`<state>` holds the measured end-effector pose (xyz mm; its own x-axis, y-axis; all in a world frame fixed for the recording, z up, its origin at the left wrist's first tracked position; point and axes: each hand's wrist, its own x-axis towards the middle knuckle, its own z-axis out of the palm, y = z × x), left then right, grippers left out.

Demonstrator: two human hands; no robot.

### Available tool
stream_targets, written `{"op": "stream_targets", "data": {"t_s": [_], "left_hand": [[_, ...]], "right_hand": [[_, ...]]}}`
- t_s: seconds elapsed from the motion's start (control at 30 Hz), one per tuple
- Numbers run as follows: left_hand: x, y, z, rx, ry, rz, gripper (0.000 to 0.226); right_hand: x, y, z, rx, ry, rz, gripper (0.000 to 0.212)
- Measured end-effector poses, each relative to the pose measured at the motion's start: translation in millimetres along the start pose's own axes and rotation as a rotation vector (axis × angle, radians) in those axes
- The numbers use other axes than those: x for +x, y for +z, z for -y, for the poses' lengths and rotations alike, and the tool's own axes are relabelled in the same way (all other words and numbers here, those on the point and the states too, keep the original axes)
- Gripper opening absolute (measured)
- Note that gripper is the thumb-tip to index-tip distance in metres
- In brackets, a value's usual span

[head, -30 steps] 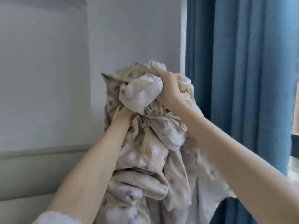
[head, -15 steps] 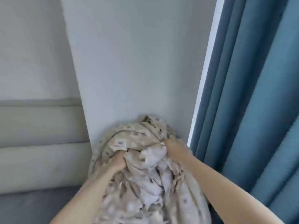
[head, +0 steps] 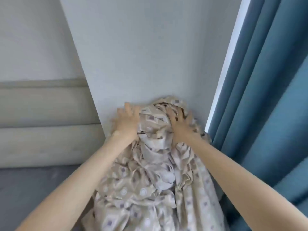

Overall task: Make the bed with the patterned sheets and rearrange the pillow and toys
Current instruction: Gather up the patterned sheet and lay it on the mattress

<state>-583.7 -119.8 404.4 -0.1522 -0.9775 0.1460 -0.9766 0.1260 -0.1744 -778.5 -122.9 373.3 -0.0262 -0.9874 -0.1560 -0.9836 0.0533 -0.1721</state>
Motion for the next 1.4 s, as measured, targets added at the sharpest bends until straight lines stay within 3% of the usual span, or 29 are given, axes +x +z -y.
{"op": "stream_targets", "data": {"t_s": [0.1, 0.37, 0.57, 0.63, 0.8, 1.03, 1.1, 1.17, 1.27, 1.4], "left_hand": [[10.6, 28.3, -8.5, -0.021, 0.121, 0.166, 0.103], [31.0, 144.2, -39.1, -0.313, 0.142, 0.252, 0.09], [42.7, 226.8, -71.1, -0.415, 0.143, 0.337, 0.067], [48.0, 236.7, -77.2, -0.416, 0.117, 0.336, 0.064], [46.6, 230.5, -78.3, -0.42, 0.092, 0.353, 0.071], [33.9, 170.4, -68.8, -0.338, 0.093, 0.423, 0.091], [26.7, 153.1, -65.3, -0.331, 0.11, 0.393, 0.099], [16.4, 136.5, -59.2, -0.325, 0.154, 0.339, 0.099], [1.2, 114.2, -47.7, -0.368, 0.155, 0.246, 0.077], [-29.8, 80.8, -27.7, -0.522, 0.023, 0.072, 0.047]], "right_hand": [[14.8, 14.0, -8.4, -0.003, -0.034, 0.106, 0.148], [61.0, 91.8, -47.5, -0.05, -0.131, 0.27, 0.145], [90.6, 170.5, -79.3, -0.027, -0.06, 0.323, 0.063], [96.9, 178.5, -85.8, -0.027, -0.062, 0.335, 0.047], [91.0, 175.7, -87.5, 0.036, -0.027, 0.251, 0.044], [60.4, 139.1, -80.0, -0.049, -0.028, 0.2, 0.106], [51.3, 125.7, -78.5, -0.021, -0.023, 0.194, 0.099], [41.3, 109.9, -75.7, -0.012, -0.052, 0.162, 0.077], [26.7, 83.6, -70.5, 0.053, -0.099, 0.113, 0.041], [-7.3, 43.7, -49.4, 0.263, -0.11, 0.006, 0.04]]}}
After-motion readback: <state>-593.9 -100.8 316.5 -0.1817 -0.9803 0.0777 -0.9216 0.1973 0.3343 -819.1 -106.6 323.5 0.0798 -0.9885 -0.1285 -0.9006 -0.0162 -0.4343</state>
